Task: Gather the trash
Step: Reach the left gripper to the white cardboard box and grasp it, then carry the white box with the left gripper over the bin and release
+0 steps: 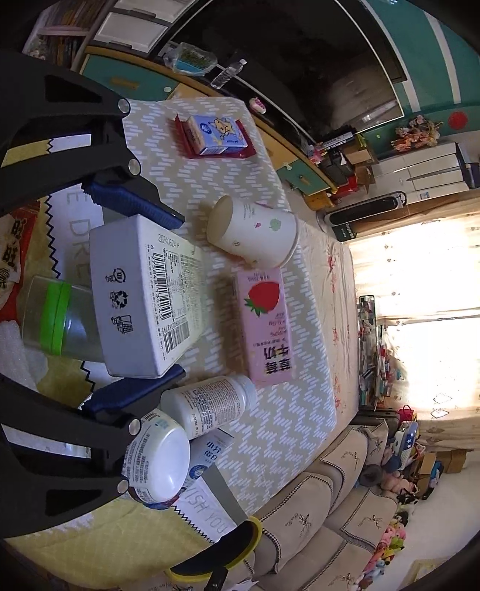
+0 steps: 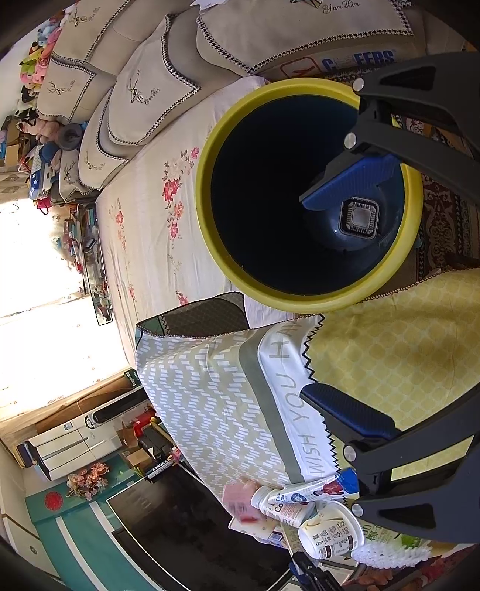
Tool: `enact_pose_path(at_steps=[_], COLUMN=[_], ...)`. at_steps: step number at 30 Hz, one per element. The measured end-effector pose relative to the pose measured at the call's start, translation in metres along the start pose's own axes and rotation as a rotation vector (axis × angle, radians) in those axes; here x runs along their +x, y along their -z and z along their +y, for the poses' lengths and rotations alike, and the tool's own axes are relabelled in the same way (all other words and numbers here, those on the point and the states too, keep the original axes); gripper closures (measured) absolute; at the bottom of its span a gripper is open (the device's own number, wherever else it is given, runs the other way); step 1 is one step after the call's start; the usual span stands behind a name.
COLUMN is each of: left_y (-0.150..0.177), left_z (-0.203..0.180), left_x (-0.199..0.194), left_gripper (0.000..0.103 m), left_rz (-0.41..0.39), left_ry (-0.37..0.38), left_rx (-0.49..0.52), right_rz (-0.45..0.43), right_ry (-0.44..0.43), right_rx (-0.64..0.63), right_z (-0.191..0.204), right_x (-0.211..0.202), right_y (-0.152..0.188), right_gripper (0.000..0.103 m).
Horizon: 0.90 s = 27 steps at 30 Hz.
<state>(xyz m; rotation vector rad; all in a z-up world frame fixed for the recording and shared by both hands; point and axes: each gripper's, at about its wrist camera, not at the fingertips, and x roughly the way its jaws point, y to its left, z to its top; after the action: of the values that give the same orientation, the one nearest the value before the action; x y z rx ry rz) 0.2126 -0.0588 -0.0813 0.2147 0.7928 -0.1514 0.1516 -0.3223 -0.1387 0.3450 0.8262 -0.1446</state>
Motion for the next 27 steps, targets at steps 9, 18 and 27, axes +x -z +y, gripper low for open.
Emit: enact_pose_path(at_steps=[9, 18, 27], left_y=[-0.006, -0.014, -0.044], left_z=[-0.009, -0.049, -0.149], left_x=[-0.068, -0.132, -0.147], left_gripper=[0.029, 0.030, 0.030], left_rz=[-0.115, -0.229, -0.263], left_ry=[0.011, 0.104, 0.295], left_rx=[0.038, 0.101, 0.217], right_rz=[-0.030, -0.070, -0.131], right_ry=[-0.029, -0.042, 0.034], right_rx=[-0.002, 0.014, 0.057], right_z=[0.000, -0.012, -0.052], right_x=[-0.013, -0.033, -0.061], right_y=[0.001, 0.001, 0.000], right_gripper=[0.013, 0.013, 0.013])
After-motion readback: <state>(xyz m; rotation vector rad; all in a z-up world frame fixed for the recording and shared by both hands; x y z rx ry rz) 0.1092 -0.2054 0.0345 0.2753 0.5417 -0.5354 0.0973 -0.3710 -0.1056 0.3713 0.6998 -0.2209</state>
